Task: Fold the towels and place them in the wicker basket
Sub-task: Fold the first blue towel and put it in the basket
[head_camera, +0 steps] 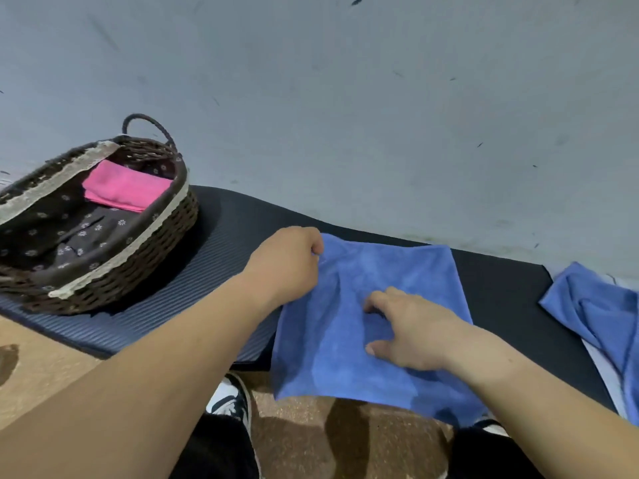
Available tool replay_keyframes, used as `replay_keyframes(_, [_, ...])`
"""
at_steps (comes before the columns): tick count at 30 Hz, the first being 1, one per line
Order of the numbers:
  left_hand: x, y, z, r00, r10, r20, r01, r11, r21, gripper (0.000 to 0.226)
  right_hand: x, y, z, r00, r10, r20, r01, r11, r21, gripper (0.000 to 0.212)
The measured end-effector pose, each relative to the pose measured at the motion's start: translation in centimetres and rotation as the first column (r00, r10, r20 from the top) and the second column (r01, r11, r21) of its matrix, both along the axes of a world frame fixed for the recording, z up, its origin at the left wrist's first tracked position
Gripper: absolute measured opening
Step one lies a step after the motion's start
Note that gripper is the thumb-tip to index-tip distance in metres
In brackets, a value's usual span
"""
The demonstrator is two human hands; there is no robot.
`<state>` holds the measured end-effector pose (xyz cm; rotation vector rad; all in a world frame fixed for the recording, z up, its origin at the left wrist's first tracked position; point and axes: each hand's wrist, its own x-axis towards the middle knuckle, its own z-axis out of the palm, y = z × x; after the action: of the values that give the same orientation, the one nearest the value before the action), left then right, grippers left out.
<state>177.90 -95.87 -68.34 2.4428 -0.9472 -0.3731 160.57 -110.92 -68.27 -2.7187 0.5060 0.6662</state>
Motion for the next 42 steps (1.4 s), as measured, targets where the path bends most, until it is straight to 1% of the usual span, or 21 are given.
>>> replay_keyframes(1, [0.3,-0.5,-0.3,1.0,0.008,-0.016,-0.008,1.0,0.012,0.021,0.0,-0.4,0.2,1.0,-0.024,0.016,0.023,0.999,0.028,0.036])
replay_keyframes(3, [0.6,-1.7,-1.0,0.999,0.013,-0.046,-0.01,0.998,0.062,0.016,0.3,-1.6,0.2,0.978,-0.125,0.166,0.113,0.99,0.079,0.017])
replay_keyframes(4, [0.7,-2.3,-1.2,0.998,0.011,-0.06,-0.006,0.996,0.089,0.011,0.6,-2.3,0.2,0.952,-0.173,0.251,0.155,0.984,0.09,0.013])
replay_keyframes(6, [0.8,-3.2,-1.4,0.998,0.0,-0.061,0.009,0.989,0.146,0.005,1.2,-3.6,0.0,0.907,-0.214,0.362,0.2,0.977,0.074,0.01])
replay_keyframes(8, [0.9,-3.9,-1.7,0.999,0.001,-0.039,0.007,0.979,0.206,0.013,1.8,-4.7,-0.6,0.881,-0.209,0.425,0.202,0.977,0.063,0.017])
replay_keyframes(11, [1.2,-4.4,-2.1,0.996,0.025,-0.085,-0.004,0.973,0.232,0.015,2.6,-5.1,-1.8,0.879,-0.21,0.428,0.179,0.977,0.112,0.023])
replay_keyframes(13, [1.4,-4.5,-2.0,0.985,0.044,-0.168,-0.006,0.976,0.22,0.009,3.0,-5.1,-2.6,0.895,-0.179,0.409,0.152,0.983,0.098,0.027])
replay_keyframes(15, [1.7,-4.2,-1.5,0.959,0.086,-0.272,-0.038,0.983,0.177,0.018,3.2,-5.1,-3.0,0.901,-0.161,0.402,0.147,0.987,0.065,0.032])
replay_keyframes(17, [1.8,-3.7,-0.7,0.918,0.128,-0.375,-0.098,0.99,0.098,0.015,3.4,-5.2,-3.2,0.898,-0.166,0.408,0.156,0.986,0.056,0.033])
replay_keyframes(19, [2.0,-3.0,0.0,0.857,0.16,-0.49,-0.174,0.985,0.017,0.013,3.4,-5.1,-3.3,0.895,-0.168,0.413,0.163,0.985,0.049,0.03])
replay_keyframes(21, [2.4,-2.3,0.3,0.805,0.21,-0.555,-0.266,0.964,-0.022,0.011,3.5,-4.8,-3.3,0.898,-0.167,0.408,0.169,0.985,0.031,0.029])
replay_keyframes(23, [3.2,-1.6,0.1,0.787,0.283,-0.548,-0.368,0.928,-0.051,0.009,3.5,-4.6,-3.2,0.891,-0.17,0.421,0.181,0.983,0.013,0.027])
replay_keyframes(25, [3.8,-1.0,-0.3,0.801,0.352,-0.484,-0.429,0.902,-0.055,0.006,3.6,-4.3,-3.1,0.881,-0.175,0.439,0.198,0.98,-0.007,0.028])
replay_keyframes(29, [3.7,-0.2,-0.9,0.841,0.361,-0.402,-0.386,0.922,0.02,0.014,3.8,-4.1,-3.1,0.891,-0.142,0.431,0.191,0.979,-0.072,0.042])
replay_keyframes(31, [3.7,-0.3,-1.1,0.86,0.351,-0.37,-0.373,0.928,0.015,0.015,3.9,-4.1,-3.3,0.896,-0.127,0.425,0.17,0.983,-0.066,0.048])
replay_keyframes(33, [3.9,-0.6,-1.2,0.867,0.358,-0.347,-0.394,0.918,-0.036,0.013,4.0,-4.1,-3.6,0.901,-0.126,0.415,0.159,0.986,-0.044,0.051])
replay_keyframes(35, [4.0,-1.0,-1.2,0.865,0.361,-0.348,-0.425,0.896,-0.127,0.012,4.0,-4.2,-3.8,0.909,-0.123,0.397,0.15,0.988,-0.038,0.055])
replay_keyframes(37, [4.0,-1.2,-1.2,0.869,0.343,-0.356,-0.422,0.89,-0.171,0.018,4.0,-4.3,-4.1,0.926,-0.117,0.36,0.14,0.989,-0.04,0.058])
replay_keyframes(38, [4.0,-1.1,-1.4,0.875,0.333,-0.351,-0.407,0.899,-0.161,0.022,4.0,-4.4,-4.2,0.931,-0.119,0.345,0.139,0.99,-0.034,0.058])
replay_keyframes(40, [4.0,-0.9,-1.8,0.894,0.327,-0.306,-0.368,0.926,-0.084,0.028,4.0,-4.7,-4.2,0.926,-0.14,0.351,0.154,0.988,-0.013,0.056])
replay_keyframes(42, [4.2,-0.8,-2.3,0.901,0.341,-0.267,-0.363,0.931,-0.037,0.024,4.1,-5.0,-4.2,0.898,-0.172,0.406,0.186,0.983,0.005,0.049])
